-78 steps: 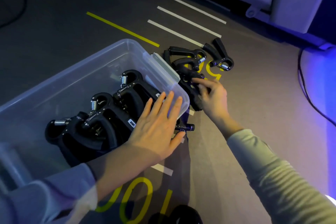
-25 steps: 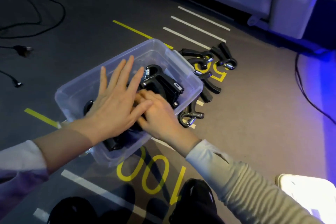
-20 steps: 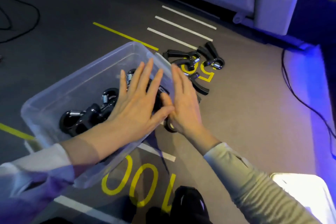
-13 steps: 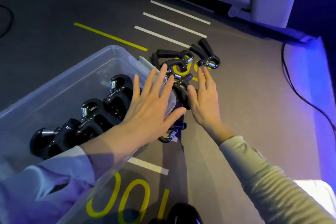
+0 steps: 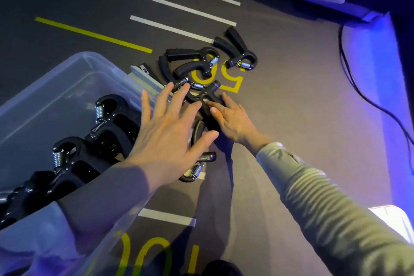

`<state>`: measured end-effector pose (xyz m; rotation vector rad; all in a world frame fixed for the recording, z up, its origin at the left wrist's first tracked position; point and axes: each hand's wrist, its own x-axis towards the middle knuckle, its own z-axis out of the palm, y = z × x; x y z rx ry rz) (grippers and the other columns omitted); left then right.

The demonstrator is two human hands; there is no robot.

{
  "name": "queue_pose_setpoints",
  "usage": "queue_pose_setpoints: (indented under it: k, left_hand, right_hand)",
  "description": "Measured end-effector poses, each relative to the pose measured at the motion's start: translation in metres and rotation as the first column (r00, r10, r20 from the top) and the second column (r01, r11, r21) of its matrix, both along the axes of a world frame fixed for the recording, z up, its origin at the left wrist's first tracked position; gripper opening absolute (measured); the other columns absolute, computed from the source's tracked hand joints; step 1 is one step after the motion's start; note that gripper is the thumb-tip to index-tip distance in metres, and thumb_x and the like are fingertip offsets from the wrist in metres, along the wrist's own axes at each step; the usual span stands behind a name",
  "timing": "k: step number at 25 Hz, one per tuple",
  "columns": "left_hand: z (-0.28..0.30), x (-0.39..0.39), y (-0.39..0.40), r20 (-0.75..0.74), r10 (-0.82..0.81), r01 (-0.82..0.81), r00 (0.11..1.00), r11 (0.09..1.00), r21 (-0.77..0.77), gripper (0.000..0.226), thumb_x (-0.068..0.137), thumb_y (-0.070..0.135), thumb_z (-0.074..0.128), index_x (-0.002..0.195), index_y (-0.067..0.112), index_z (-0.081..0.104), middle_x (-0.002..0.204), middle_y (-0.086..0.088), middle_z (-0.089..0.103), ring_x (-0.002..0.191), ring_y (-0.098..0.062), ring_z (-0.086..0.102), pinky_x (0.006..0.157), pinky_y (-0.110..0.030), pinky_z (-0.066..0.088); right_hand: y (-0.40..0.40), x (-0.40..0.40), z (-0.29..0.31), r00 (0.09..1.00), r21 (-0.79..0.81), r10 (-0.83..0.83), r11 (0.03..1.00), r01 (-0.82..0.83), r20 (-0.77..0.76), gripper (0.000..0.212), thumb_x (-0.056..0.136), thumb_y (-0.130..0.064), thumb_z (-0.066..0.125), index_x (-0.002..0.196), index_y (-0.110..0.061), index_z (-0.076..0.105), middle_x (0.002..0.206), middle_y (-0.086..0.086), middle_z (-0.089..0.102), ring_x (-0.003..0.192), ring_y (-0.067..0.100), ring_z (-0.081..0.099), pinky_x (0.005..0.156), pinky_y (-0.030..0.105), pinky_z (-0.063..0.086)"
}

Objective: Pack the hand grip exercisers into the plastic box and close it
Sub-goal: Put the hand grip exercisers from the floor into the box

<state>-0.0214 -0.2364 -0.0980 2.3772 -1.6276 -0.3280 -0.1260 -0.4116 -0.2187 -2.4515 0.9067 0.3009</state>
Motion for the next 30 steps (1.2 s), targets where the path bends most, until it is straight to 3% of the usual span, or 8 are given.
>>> queue_pose_setpoints:
  k: [5,8,13,17,23,27,30]
  left_hand:
    - [0.001,0.0,0.0,0.013,0.008,-0.008,1.0,1.0,0.025,0.084,0.076,0.071,0.004,0.146,0.027,0.02,0.157,0.001,0.001,0.142,-0.021,-0.011,0.108,-0.049,-0.016]
    - [0.001,0.0,0.0,0.032,0.008,-0.01,0.999,0.999,0.035,0.086,0.075,0.072,0.002,0.147,0.026,0.013,0.157,0.001,-0.003,0.142,-0.021,-0.013,0.108,-0.05,-0.014]
    - [0.0,0.0,-0.001,0.021,0.016,-0.016,1.0,0.999,0.029,0.089,0.073,0.075,0.001,0.148,0.025,0.005,0.157,0.001,-0.005,0.142,-0.02,-0.014,0.108,-0.048,-0.015]
    - [-0.001,0.0,0.006,-0.039,0.012,-0.011,0.999,1.0,0.014,0.096,0.069,0.078,-0.01,0.146,0.021,-0.012,0.154,0.003,-0.02,0.14,-0.014,-0.021,0.107,-0.044,-0.018]
    - [0.017,0.015,0.035,-0.076,0.082,-0.085,0.994,0.996,-0.03,0.09,0.072,0.075,-0.001,0.142,0.023,-0.023,0.151,0.001,-0.029,0.137,-0.011,-0.029,0.105,-0.038,-0.023]
    - [0.037,0.033,0.06,-0.019,0.126,-0.127,0.992,0.989,-0.07,0.09,0.074,0.074,0.001,0.144,0.021,-0.019,0.152,-0.003,-0.026,0.137,-0.013,-0.027,0.103,-0.038,-0.025]
    - [0.051,0.049,0.086,0.041,0.165,-0.161,0.985,0.984,-0.078,0.096,0.071,0.078,0.005,0.145,0.02,-0.015,0.153,-0.003,-0.023,0.139,-0.016,-0.023,0.106,-0.042,-0.021]
  right_hand:
    - [-0.003,0.004,0.004,0.996,-0.013,0.028,0.999,-0.03,-0.082,0.049,0.099,-0.047,0.022,0.145,-0.031,0.033,0.153,0.005,0.021,0.137,0.03,0.023,0.116,0.039,0.014]
    - [0.003,0.003,0.007,0.998,-0.033,0.051,0.998,-0.053,-0.048,0.051,0.099,-0.046,0.023,0.145,-0.027,0.032,0.146,0.008,0.026,0.13,0.03,0.031,0.114,0.037,0.018]
    - [0.014,-0.01,0.015,0.991,-0.102,0.05,0.994,-0.037,0.121,0.055,0.098,-0.049,0.027,0.144,-0.02,0.034,0.144,0.01,0.027,0.126,0.029,0.034,0.112,0.037,0.026]
    - [0.025,-0.022,0.037,0.959,-0.219,0.036,0.975,0.028,0.282,0.07,0.093,-0.06,0.016,0.144,-0.017,0.035,0.148,0.012,0.024,0.13,0.029,0.029,0.11,0.035,0.024]
    - [0.048,-0.022,0.088,0.897,-0.348,-0.005,0.921,0.177,0.441,0.069,0.093,-0.059,0.011,0.146,-0.02,0.032,0.148,0.012,0.024,0.131,0.025,0.025,0.106,0.033,0.022]
    - [0.075,-0.01,0.126,0.829,-0.305,0.013,0.933,0.191,0.559,0.07,0.092,-0.063,0.019,0.146,-0.021,0.032,0.147,0.014,0.022,0.134,0.026,0.023,0.109,0.035,0.022]
    - [0.104,0.003,0.149,0.769,-0.289,0.071,0.945,0.152,0.635,0.073,0.088,-0.063,0.037,0.145,-0.017,0.034,0.147,0.016,0.022,0.134,0.026,0.023,0.11,0.039,0.024]
